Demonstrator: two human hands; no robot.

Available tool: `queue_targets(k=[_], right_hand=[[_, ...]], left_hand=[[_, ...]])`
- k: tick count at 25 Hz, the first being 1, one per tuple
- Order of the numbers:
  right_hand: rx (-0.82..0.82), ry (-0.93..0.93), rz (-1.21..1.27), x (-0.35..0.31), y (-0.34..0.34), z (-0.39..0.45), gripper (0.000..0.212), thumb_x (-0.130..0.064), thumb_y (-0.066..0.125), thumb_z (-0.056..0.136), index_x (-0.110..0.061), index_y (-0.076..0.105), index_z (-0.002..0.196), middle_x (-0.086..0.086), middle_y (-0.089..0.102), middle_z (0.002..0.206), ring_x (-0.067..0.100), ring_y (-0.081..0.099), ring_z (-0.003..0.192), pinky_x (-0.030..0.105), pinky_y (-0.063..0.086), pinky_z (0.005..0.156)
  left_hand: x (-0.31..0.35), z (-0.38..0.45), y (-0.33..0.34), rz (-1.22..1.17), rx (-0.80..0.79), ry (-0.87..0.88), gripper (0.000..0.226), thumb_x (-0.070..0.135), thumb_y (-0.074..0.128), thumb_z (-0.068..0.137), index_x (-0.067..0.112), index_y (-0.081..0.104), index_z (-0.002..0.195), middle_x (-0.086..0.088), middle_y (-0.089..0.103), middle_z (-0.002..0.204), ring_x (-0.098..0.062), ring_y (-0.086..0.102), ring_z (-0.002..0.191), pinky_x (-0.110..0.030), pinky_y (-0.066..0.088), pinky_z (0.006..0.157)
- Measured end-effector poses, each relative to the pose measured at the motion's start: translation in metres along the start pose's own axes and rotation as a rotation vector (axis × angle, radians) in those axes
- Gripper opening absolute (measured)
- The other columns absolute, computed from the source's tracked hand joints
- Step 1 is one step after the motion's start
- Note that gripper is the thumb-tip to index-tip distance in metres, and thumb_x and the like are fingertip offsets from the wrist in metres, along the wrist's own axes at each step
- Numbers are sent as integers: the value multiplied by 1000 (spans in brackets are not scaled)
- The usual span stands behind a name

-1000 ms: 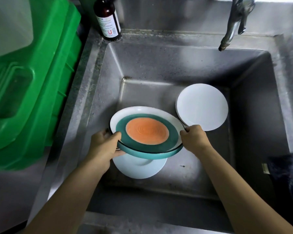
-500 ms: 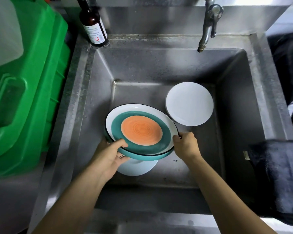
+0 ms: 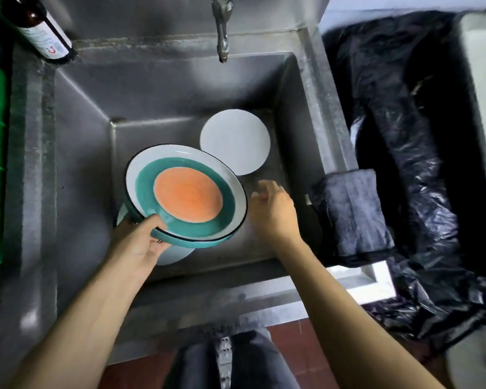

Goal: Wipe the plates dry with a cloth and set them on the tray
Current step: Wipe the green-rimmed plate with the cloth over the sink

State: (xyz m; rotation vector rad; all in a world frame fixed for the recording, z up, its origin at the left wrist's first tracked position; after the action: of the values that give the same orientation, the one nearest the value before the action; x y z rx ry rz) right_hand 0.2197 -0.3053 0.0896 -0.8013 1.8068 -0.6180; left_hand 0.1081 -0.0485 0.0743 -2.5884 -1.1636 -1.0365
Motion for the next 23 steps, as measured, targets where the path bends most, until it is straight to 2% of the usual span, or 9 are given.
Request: queue_targets(k=[1, 3, 5, 7, 10, 13, 19, 21, 23], right_hand=[[120, -71, -43, -1, -26, -3, 34, -18, 56, 96, -11, 63, 128, 13, 66, 115, 35, 57, 106, 41, 43, 91], [353, -156, -132, 6, -75, -13, 43, -19, 59, 91, -13, 59, 134, 13, 64, 120, 36, 54, 106, 45, 41, 94], [468, -126, -235, 28, -107, -20, 55, -24, 65, 88, -13, 54, 140, 13, 61, 128, 36, 53, 114, 46, 39, 97], [456, -14, -335, 60, -120, -23, 75, -38, 70, 86, -13, 42, 151, 15, 51, 145, 37, 46, 133, 46, 33, 110], [269, 148, -507, 111, -106, -25, 107, -54, 71, 82, -17, 11, 163, 14, 20, 168, 34, 16, 155, 48, 12, 124], [252, 116, -622, 134, -95, -27, 96, -32, 63, 93, -14, 2, 164, 16, 9, 170, 34, 9, 157, 49, 8, 126], [311, -8, -565, 129, -90, -33, 75, 2, 46, 95, -8, 15, 162, 22, 11, 168, 37, 10, 157, 49, 4, 128], [323, -58, -439, 123, -92, -35, 69, 10, 44, 92, -4, 29, 159, 23, 20, 166, 38, 16, 156, 49, 7, 128], [376, -34, -114, 118, -108, -35, 59, 12, 43, 92, 0, 43, 150, 23, 38, 158, 39, 34, 148, 45, 22, 124]], left_hand=[[1, -5, 7, 11, -9, 14, 56, -19, 43, 81, 7, 61, 128, -13, 69, 120, -29, 67, 109, -43, 62, 76], [3, -13, 20, 27, -33, 34, 50, -18, 43, 81, 14, 65, 113, -7, 71, 105, -23, 69, 95, -37, 62, 64], [6, -20, 31, 36, -54, 32, 46, -17, 44, 81, 16, 66, 103, -4, 71, 95, -19, 70, 87, -32, 60, 58], [9, -27, 43, 64, -75, 37, 44, -17, 45, 81, 14, 64, 105, -4, 70, 94, -20, 69, 88, -32, 60, 59], [14, -37, 59, 87, -106, 47, 48, -16, 45, 80, 13, 62, 114, -10, 67, 106, -26, 66, 98, -41, 62, 74], [19, -46, 67, 94, -110, 52, 46, -16, 45, 81, 13, 61, 114, -13, 66, 110, -28, 65, 101, -48, 56, 90], [28, -65, 77, 135, -148, 59, 52, -17, 42, 83, -1, 56, 130, -15, 64, 115, -28, 64, 106, -50, 51, 99], [32, -68, 77, 158, -154, 75, 50, -17, 41, 83, 2, 58, 125, -15, 64, 113, -28, 64, 104, -51, 51, 98], [35, -71, 76, 195, -150, 91, 47, -17, 42, 83, -1, 57, 124, -16, 63, 111, -29, 63, 102, -51, 50, 97]])
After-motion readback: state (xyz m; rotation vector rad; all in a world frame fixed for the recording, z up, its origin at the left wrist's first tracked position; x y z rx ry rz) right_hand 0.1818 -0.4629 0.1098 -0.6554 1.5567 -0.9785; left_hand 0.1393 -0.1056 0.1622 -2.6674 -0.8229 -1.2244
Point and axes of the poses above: each hand's wrist, its own z-axis towards the middle knuckle, its own y-axis out of the palm, x = y × z, the point moved 10 cm from there along z, towards the middle knuckle
